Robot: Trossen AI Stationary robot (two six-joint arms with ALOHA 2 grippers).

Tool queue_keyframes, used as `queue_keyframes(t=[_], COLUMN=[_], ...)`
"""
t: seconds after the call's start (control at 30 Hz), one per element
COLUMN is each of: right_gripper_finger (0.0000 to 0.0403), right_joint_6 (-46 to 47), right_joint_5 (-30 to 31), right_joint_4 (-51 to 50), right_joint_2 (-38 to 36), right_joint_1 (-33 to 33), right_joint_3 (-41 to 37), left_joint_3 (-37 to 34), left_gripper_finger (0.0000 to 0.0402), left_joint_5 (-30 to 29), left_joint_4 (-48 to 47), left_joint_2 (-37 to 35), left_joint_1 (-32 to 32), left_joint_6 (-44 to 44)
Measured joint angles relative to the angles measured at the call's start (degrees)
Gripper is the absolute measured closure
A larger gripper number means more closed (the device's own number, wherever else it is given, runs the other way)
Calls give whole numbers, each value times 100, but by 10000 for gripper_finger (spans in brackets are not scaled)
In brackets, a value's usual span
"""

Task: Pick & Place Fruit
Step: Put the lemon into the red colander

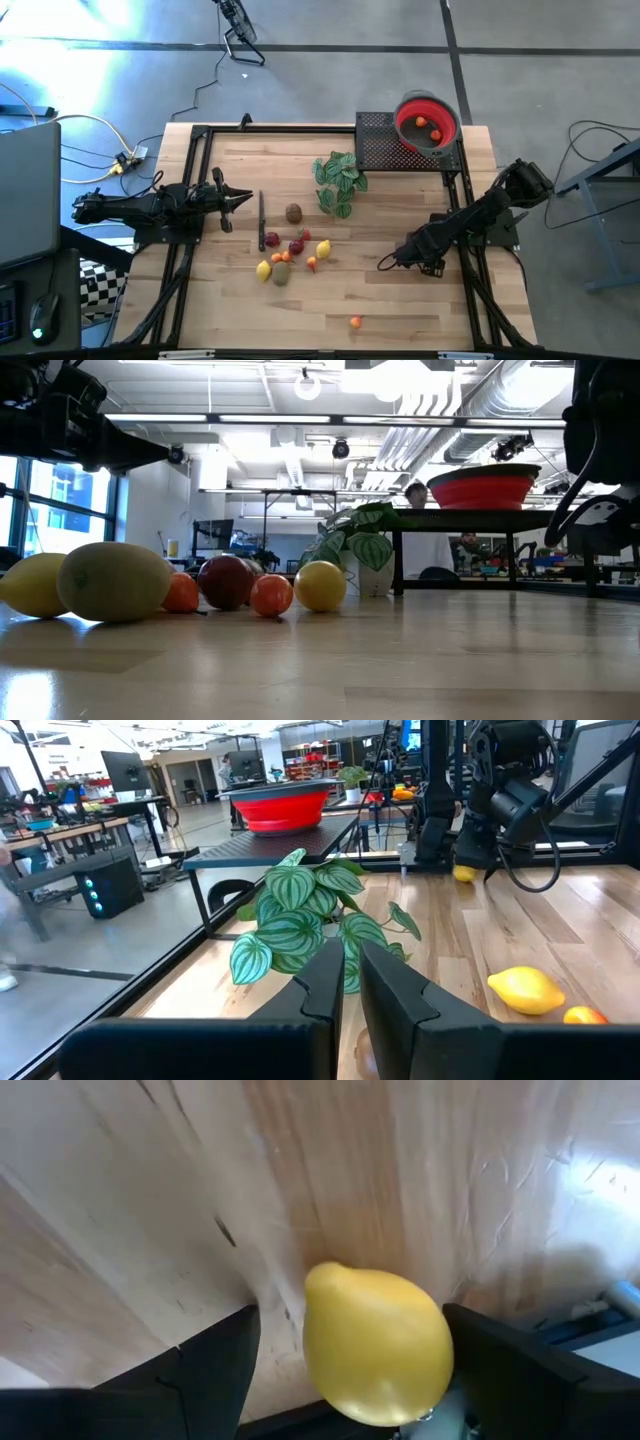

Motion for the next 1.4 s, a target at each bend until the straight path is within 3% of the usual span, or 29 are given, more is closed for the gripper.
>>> queue_keyframes(t=[0.47, 1.1, 1.4], right_gripper_finger=[101, 189, 188], right_joint_6=[80, 85, 226], right_joint_5=[16, -10, -21], right_joint_4=[-15, -20, -19], right_joint_2=[0, 0, 0], right_joint_1=[-1, -1, -1], right_joint_3=[0, 2, 2], left_joint_3=[0, 0, 0], left_gripper_finger=[368, 368, 368], left_joint_5=[2, 26, 21], left_joint_4=[-1, -2, -2], left_joint_2=[0, 0, 0], left_joint_1=[2, 0, 0], left_joint_6=[0, -2, 0])
